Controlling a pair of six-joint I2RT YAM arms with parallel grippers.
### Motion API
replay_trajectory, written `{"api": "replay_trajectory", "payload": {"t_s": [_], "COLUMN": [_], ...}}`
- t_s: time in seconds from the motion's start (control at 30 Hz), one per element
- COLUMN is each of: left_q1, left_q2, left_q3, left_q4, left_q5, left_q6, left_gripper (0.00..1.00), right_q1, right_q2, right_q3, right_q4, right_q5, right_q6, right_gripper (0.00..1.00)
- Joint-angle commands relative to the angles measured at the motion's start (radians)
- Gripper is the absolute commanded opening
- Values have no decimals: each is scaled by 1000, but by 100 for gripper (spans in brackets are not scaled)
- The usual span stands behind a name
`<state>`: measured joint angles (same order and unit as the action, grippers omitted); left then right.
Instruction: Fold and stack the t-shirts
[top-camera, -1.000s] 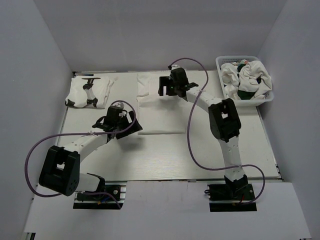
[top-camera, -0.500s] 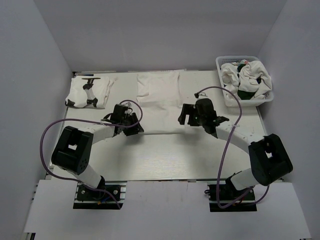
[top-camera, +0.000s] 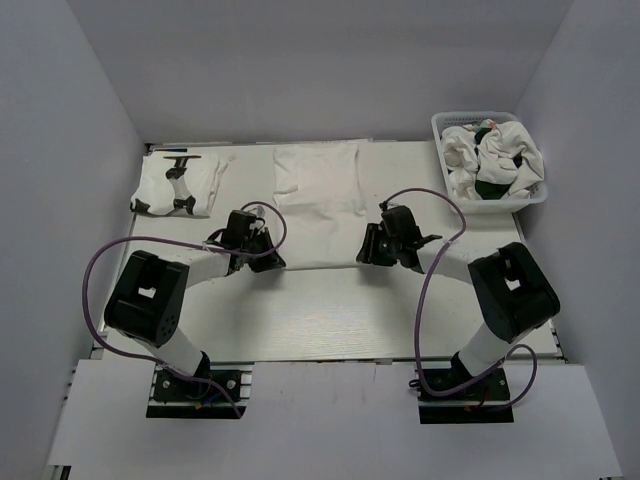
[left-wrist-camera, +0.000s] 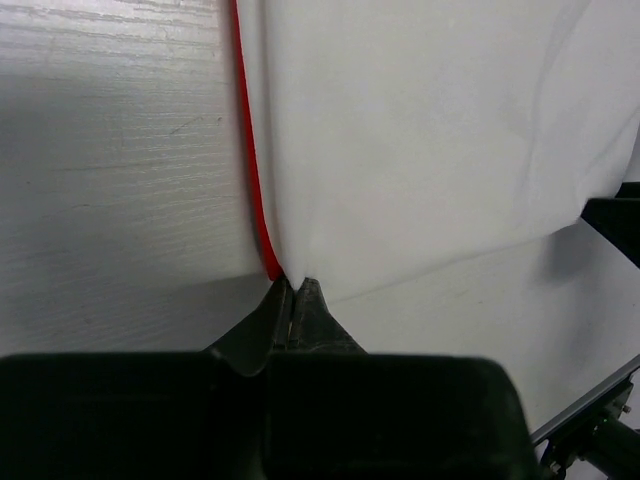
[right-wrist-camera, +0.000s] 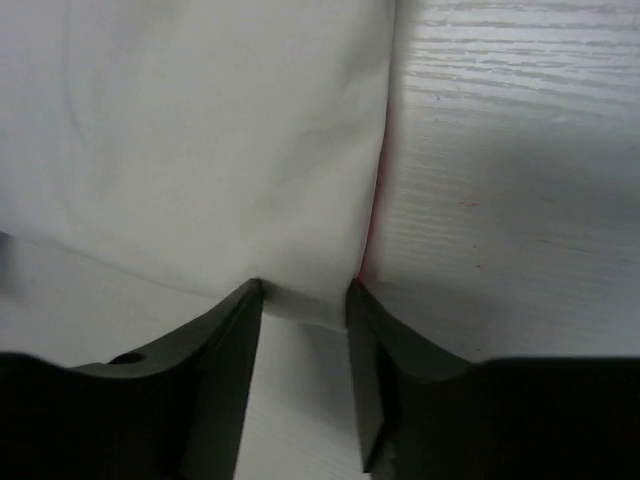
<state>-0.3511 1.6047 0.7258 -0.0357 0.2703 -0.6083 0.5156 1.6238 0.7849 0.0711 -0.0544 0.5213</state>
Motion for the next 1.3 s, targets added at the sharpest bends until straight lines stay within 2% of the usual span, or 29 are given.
{"api": "replay_trajectory", "payload": {"t_s": [0.0, 0.03, 0.07, 0.17, 0.23, 0.3, 0.4, 0.43, 0.53, 0.67, 0.77, 0.9, 0.93, 1.03, 1.27], "left_q1": [-5, -5, -5, -5, -14, -14, -37, -46, -55, -55, -55, -31, -31, -22, -2], "left_q2": [-31, -41, -51, -112, -166, -288, -435, -530, -644, -739, -718, -605, -576, -429, -116], "left_q3": [-11, -11, -20, -31, -65, -118, -173, -183, -172, -93, -24, 64, 89, 214, 481], "left_q4": [19, 19, 19, -19, -59, -98, -173, -225, -279, -279, -257, -184, -175, -194, -168], "left_q5": [12, 12, 12, 21, 33, 67, 113, 113, 129, 140, 57, -5, -43, -150, -246], "left_q6": [-1, -1, -1, -1, -1, -10, -22, -31, -41, -53, -44, -44, -44, -30, 21], "left_gripper": [0, 0, 0, 0, 0, 0, 0, 0, 0, 0, 0, 0, 0, 0, 0], "right_q1": [3, 3, 4, 3, 9, 11, 32, 47, 57, 55, 47, 26, 18, -11, -107], "right_q2": [41, 42, 44, 12, -60, -113, -321, -394, -560, -596, -553, -448, -424, -308, -30], "right_q3": [24, 20, 8, -12, -33, -78, -136, -154, -121, -21, 80, 180, 250, 373, 618], "right_q4": [4, 21, 30, -9, -39, -123, -257, -321, -416, -468, -459, -419, -418, -442, -468], "right_q5": [-80, -84, -82, -82, -87, -134, -174, -189, -194, -194, -165, -98, -87, -79, -90], "right_q6": [28, 32, 46, 48, 49, 54, 63, 66, 66, 42, 46, 66, 63, 48, 37], "right_gripper": [42, 34, 19, 0, 0, 0, 0, 0, 0, 0, 0, 0, 0, 0, 0]}}
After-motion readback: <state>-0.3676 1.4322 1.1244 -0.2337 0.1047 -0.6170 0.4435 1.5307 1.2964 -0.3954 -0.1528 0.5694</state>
